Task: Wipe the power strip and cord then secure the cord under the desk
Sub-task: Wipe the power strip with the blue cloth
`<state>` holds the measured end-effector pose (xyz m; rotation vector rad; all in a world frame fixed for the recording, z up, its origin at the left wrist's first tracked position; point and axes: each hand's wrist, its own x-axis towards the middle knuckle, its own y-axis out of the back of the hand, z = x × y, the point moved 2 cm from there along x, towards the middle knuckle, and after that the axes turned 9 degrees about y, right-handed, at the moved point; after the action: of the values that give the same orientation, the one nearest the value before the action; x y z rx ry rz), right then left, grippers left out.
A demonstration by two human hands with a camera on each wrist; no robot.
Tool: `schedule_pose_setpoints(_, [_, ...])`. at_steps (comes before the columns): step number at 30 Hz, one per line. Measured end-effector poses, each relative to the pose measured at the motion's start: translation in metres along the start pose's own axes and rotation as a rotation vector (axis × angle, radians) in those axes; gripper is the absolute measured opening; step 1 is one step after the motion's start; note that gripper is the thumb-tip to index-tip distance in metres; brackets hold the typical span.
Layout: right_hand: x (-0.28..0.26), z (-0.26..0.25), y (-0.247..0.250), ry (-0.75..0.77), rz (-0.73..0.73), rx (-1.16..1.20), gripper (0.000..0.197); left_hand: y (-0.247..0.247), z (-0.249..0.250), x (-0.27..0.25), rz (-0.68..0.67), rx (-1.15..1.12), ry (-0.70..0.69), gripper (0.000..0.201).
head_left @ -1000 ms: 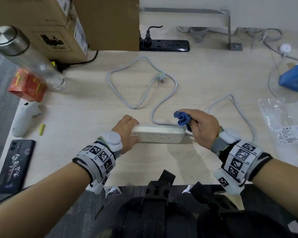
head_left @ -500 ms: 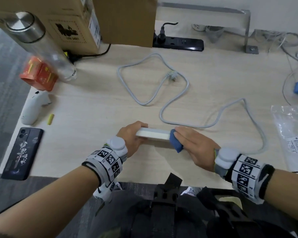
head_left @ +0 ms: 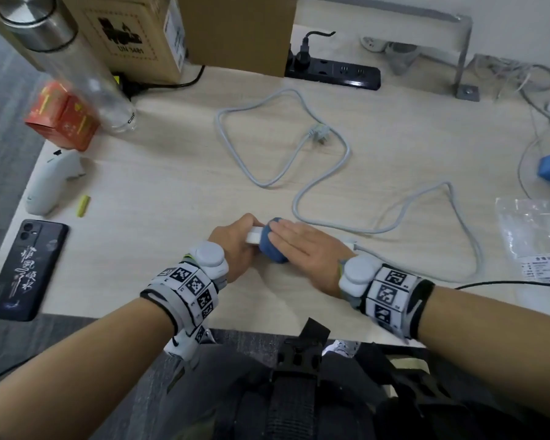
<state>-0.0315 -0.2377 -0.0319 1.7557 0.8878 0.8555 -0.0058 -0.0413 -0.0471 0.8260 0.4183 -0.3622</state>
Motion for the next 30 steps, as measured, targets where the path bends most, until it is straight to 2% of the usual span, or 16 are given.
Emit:
schedule_pose_setpoints(3, [-0.059, 0.014, 0.025, -0.058, -0.003, -0.011, 0.049, -0.001, 0.001, -0.002, 0.009, -0.011, 0.010, 0.025])
schedule_pose_setpoints(5, [-0.096, 0.024, 0.038, -0.096, -0.003, -0.008, 0.061, 0.000, 0.002, -0.002, 0.010, 0.026, -0.001, 0.026])
schedule_pose_setpoints(7, [-0.110, 0.029, 0.044, -0.120, 0.009, 0.004, 0.073, 0.000, 0.001, 0.000, 0.032, 0.058, -0.035, 0.027])
schedule_pose_setpoints(9, [-0.101, 0.027, 0.042, -0.126, 0.058, 0.005, 0.069, -0.001, 0.001, 0.001, 0.050, 0.080, -0.071, 0.028])
schedule_pose_setpoints(14, [-0.047, 0.010, 0.018, -0.076, 0.099, -0.016, 0.039, -0.003, -0.001, 0.004, 0.069, 0.092, -0.068, 0.028])
schedule_pose_setpoints(17, [-0.004, -0.005, 0.008, -0.060, 0.110, -0.048, 0.054, -0.003, 0.000, 0.005, 0.096, 0.125, -0.084, 0.024])
schedule_pose_setpoints(20, [0.032, -0.015, -0.008, -0.044, 0.094, -0.055, 0.032, -0.002, 0.002, 0.008, 0.087, 0.220, -0.103, 0.027])
schedule_pose_setpoints(21, [0.039, -0.017, -0.009, -0.045, 0.084, -0.038, 0.037, -0.001, 0.002, 0.009, 0.090, 0.247, -0.104, 0.027])
schedule_pose_setpoints(23, [0.037, -0.017, -0.009, -0.044, 0.062, 0.013, 0.049, -0.001, 0.000, 0.009, 0.105, 0.257, -0.107, 0.027])
schedule_pose_setpoints(27, [-0.004, -0.005, 0.015, -0.015, 0.062, 0.007, 0.038, 0.001, 0.001, 0.003, 0.138, 0.217, -0.127, 0.027])
schedule_pose_setpoints(30, [-0.052, 0.013, 0.029, -0.069, 0.069, 0.026, 0.043, 0.000, -0.002, 0.004, 0.124, 0.210, -0.098, 0.029])
